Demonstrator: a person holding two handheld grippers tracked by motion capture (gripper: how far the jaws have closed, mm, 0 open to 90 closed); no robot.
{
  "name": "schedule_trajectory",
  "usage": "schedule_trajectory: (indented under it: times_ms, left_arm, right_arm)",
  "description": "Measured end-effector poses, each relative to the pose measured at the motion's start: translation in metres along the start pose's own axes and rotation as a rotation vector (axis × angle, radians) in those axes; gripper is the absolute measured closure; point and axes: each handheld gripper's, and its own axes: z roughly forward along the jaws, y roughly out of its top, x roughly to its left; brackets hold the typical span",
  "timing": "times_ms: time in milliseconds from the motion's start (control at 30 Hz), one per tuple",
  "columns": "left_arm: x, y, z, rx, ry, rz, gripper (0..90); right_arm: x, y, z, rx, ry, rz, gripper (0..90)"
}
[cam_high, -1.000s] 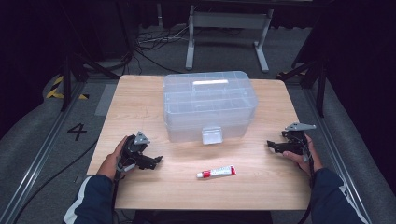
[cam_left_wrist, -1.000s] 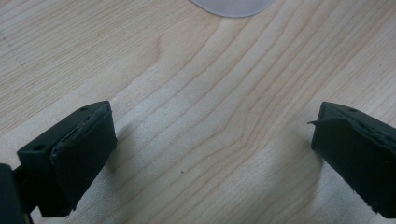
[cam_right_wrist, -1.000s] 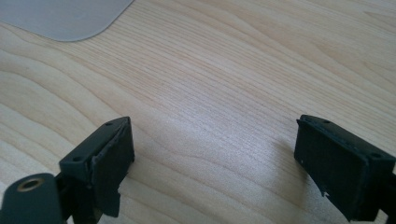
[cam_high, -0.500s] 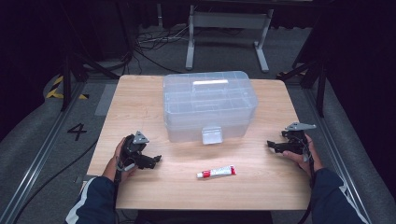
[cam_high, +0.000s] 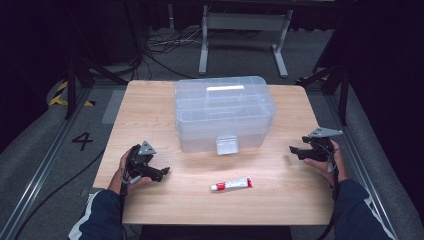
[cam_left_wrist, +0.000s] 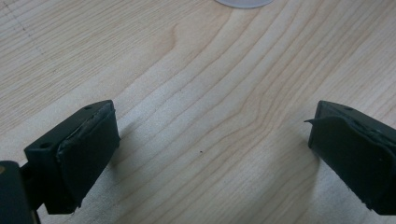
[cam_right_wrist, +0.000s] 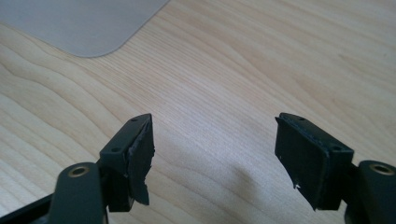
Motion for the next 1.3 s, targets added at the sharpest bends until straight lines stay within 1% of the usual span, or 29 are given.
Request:
schedule_trajectory:
  times_ms: [33,67,200,267,333,400,433,467,500,633,867,1033,1167,1233,1267,1300]
  left_arm:
    - [0.000,0.000,0.000,0.001,0.003,0.001,0.9]
    - [0.000,0.000,0.000,0.001,0.003,0.001,0.8]
    - [0.000,0.000,0.000,0.000,0.007,-0.001,0.8]
    - [0.001,0.000,0.000,0.002,0.009,-0.001,0.5]
    - [0.000,0.000,0.000,0.001,0.010,-0.002,0.5]
    - [0.000,0.000,0.000,0.001,0.010,-0.003,0.5]
    - [0.000,0.000,0.000,0.001,0.010,-0.004,0.5]
    - [0.000,0.000,0.000,0.001,0.011,-0.003,0.5]
    - [0.000,0.000,0.000,0.002,0.009,-0.006,0.5]
    - [0.000,0.000,0.000,0.001,0.012,-0.004,0.5]
    - [-0.001,-0.001,0.000,0.002,0.010,-0.014,0.5]
    - [-0.001,-0.001,0.000,0.002,0.014,-0.016,0.5]
    - [-0.001,-0.001,0.000,0.002,0.016,-0.020,0.5]
    - [-0.001,-0.001,-0.001,0.002,0.016,-0.024,0.5]
    - [-0.001,-0.001,-0.001,0.002,0.016,-0.024,0.5]
    - [-0.001,-0.001,-0.001,0.003,0.015,-0.019,0.5]
  right_arm:
    - [0.001,0.003,-0.002,-0.011,0.008,0.007,29.0]
    - [0.002,0.005,-0.005,-0.020,0.001,0.005,29.3]
    - [0.008,0.019,-0.020,-0.075,-0.006,-0.026,29.1]
    - [0.012,0.028,-0.028,-0.107,0.015,-0.029,28.4]
    - [0.018,0.037,-0.036,-0.134,0.014,-0.071,28.5]
    - [0.024,0.047,-0.045,-0.155,0.004,-0.097,28.6]
    - [0.024,0.047,-0.045,-0.155,0.004,-0.097,28.6]
    - [0.027,0.057,-0.052,-0.185,0.019,-0.106,28.8]
    - [0.027,0.057,-0.052,-0.185,0.019,-0.106,28.8]
    - [0.031,0.077,-0.061,-0.217,0.025,-0.129,28.8]
    - [0.035,0.107,-0.065,-0.247,0.048,-0.148,29.7]
    - [0.042,0.125,-0.067,-0.267,0.062,-0.165,29.1]
    - [0.050,0.144,-0.060,-0.269,0.068,-0.189,29.3]
    - [0.054,0.155,-0.057,-0.273,0.077,-0.201,30.5]
    - [0.058,0.163,-0.055,-0.271,0.086,-0.207,31.5]
    - [0.058,0.163,-0.055,-0.271,0.086,-0.207,31.5]
